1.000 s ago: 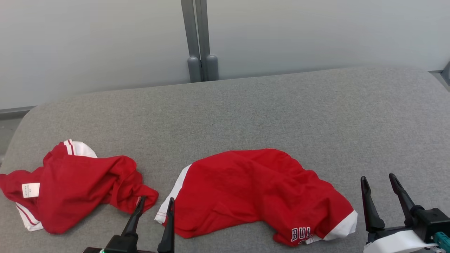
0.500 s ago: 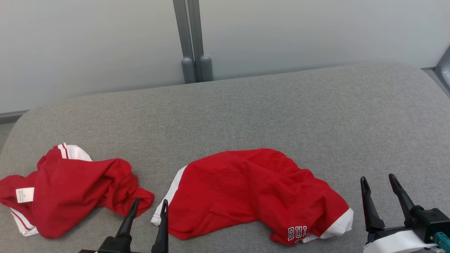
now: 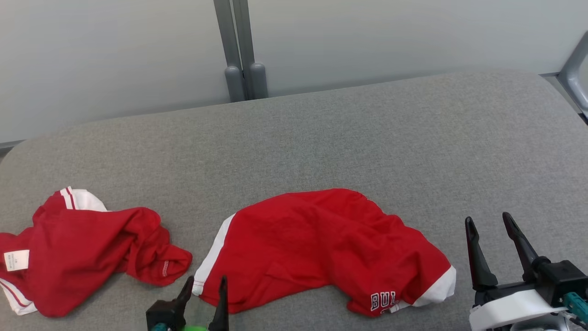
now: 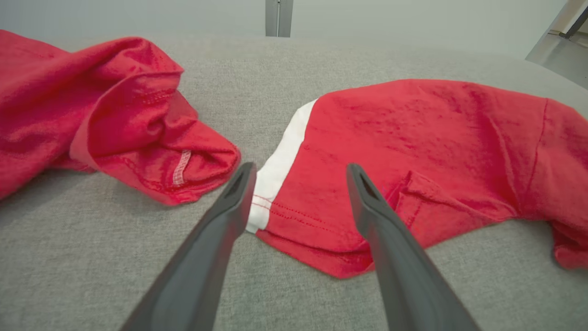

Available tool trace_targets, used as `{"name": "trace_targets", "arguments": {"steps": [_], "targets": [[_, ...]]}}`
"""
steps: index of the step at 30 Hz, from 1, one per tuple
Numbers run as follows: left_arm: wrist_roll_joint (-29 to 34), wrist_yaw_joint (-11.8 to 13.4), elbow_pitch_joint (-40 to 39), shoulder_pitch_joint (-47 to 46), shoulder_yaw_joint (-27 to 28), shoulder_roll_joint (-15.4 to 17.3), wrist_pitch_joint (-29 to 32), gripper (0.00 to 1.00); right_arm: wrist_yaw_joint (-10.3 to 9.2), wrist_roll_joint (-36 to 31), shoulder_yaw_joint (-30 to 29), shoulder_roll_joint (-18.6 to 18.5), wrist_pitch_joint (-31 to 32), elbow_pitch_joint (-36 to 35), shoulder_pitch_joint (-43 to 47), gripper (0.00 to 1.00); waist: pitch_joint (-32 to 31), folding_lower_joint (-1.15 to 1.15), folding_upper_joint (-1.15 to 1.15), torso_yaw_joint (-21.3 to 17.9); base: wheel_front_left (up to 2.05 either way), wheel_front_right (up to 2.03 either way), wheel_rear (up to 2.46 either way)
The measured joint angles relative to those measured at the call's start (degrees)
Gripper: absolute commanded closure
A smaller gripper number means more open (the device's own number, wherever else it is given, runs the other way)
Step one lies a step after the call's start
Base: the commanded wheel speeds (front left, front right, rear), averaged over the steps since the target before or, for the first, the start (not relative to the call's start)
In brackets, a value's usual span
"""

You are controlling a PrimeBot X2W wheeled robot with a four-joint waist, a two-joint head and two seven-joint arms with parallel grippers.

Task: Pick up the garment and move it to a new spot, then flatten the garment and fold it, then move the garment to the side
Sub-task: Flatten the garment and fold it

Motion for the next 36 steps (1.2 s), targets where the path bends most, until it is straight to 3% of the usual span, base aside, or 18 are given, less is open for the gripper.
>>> {"name": "trace_targets", "arguments": {"steps": [2, 10, 13, 14, 15, 16, 21, 26, 32, 36], "targets": [[-2.7, 1.2, 3.4, -2.6, -0.4, -0.1, 1.6, 0.00, 0.00, 0.0, 0.5, 0.0, 0.0, -0.2, -0.5, 0.00, 0.6, 0.00, 0.00, -0.4, 0.00, 0.00, 0.00], [-2.0, 6.7, 14.0, -9.8, -0.1, 0.3, 6.0, 0.00, 0.00, 0.6, 1.1, 0.5, 0.0, -0.5, -2.2, 0.00, 2.8, 0.00, 0.00, -3.1, 0.00, 0.00, 0.00], [-2.3, 7.4, 15.9, -10.7, 0.6, 0.7, 7.1, 0.00, 0.00, 0.6, 1.0, 0.6, 0.0, -0.5, -2.2, 0.00, 3.4, 0.00, 0.00, -4.2, 0.00, 0.00, 0.00], [-2.8, 7.2, 16.3, -10.9, 0.8, 0.7, 7.6, 0.56, 0.00, 0.6, 1.0, 0.6, 0.0, -0.5, -2.2, 0.00, 3.6, 0.00, 0.00, -4.5, 0.00, 0.00, 0.00], [-3.5, 6.8, 16.4, -11.0, 1.1, 0.7, 8.1, 0.81, 0.00, 0.7, 0.9, 0.6, 0.0, -0.5, -2.2, 0.00, 3.7, 0.00, 0.00, -4.7, 0.00, 0.00, 0.00], [-4.4, 6.0, 16.5, -11.0, 1.2, 0.7, 8.6, 1.00, 0.00, 0.7, 0.8, 0.6, 0.0, -0.5, -2.2, 0.00, 3.8, 0.00, 0.00, -5.0, 0.00, 0.00, 0.00], [-10.1, 1.4, 13.3, -10.5, 0.7, 0.5, 11.4, 1.00, 0.00, 0.7, 0.5, 0.6, 0.0, -0.2, -2.1, 0.00, 3.9, 0.00, 0.00, -5.4, 0.00, 0.00, 0.00], [-16.8, -0.6, 4.4, -9.4, 0.2, 0.0, 12.6, 1.00, 0.00, 0.7, 0.6, 0.7, 0.0, -0.1, -2.1, 0.00, 3.2, 0.00, 0.00, -4.9, 0.00, 0.00, 0.00], [-24.2, 0.9, -10.3, -12.4, -0.2, -0.1, 14.4, 1.00, 0.00, 0.9, 1.5, 0.2, 0.0, 0.1, -2.1, 0.00, 1.9, 0.00, 0.00, -4.2, 0.00, 0.00, 0.00], [-25.0, 2.2, -19.0, -14.3, 1.3, 0.1, 15.1, 1.00, 0.00, 1.0, 1.8, 0.2, 0.0, 0.2, -1.7, 0.00, 0.5, 0.00, 0.00, -3.9, 0.00, 0.00, 0.00]]}}
